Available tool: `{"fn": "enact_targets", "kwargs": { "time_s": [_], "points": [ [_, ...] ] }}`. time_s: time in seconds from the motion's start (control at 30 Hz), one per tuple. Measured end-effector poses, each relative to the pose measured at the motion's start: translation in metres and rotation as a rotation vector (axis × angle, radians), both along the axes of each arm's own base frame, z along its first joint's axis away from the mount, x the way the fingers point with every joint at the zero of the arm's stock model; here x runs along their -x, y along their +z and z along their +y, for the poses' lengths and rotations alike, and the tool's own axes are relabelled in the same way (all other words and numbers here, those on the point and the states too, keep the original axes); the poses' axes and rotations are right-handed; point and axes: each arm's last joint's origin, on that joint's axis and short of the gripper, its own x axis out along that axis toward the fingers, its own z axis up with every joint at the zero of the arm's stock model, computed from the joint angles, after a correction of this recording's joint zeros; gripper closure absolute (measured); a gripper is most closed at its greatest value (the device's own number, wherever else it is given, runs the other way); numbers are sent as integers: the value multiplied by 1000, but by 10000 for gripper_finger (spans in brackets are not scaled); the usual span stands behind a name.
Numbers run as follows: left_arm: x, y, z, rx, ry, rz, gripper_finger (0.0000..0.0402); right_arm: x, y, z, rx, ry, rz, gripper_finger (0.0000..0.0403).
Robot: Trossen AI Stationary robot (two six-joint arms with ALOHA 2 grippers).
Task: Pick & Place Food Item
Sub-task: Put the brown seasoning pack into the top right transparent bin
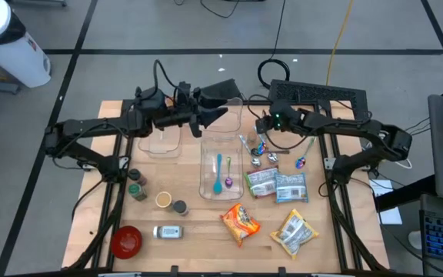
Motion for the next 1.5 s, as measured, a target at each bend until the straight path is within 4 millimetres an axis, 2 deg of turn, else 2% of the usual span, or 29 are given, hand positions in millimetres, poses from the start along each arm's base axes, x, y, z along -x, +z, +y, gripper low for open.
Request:
{"fn": "enact_targets", "kwargs": {
  "time_s": [0.27,0.5,0.67,0.97,1.17,1.33,1.5],
  "points": [
    [1,-1,5,5,-45,9,183,-2,-4,-1,-22,33,1,394],
    [1,-3,5,9,-65,34,183,0,5,0,-16,91,-17,401],
    [0,-5,5,13,-64,57,183,3,29,2,38,117,-70,402],
    [0,-6,4,-5,-80,68,183,15,102,9,212,173,-182,403],
    [1,-13,6,-15,-155,142,183,14,144,18,242,303,-309,403],
    [1,-20,8,-61,-145,232,183,8,158,33,270,387,-341,403],
    [0,1,10,-172,-110,312,183,-1,157,47,262,451,-351,403]
  ]
}}
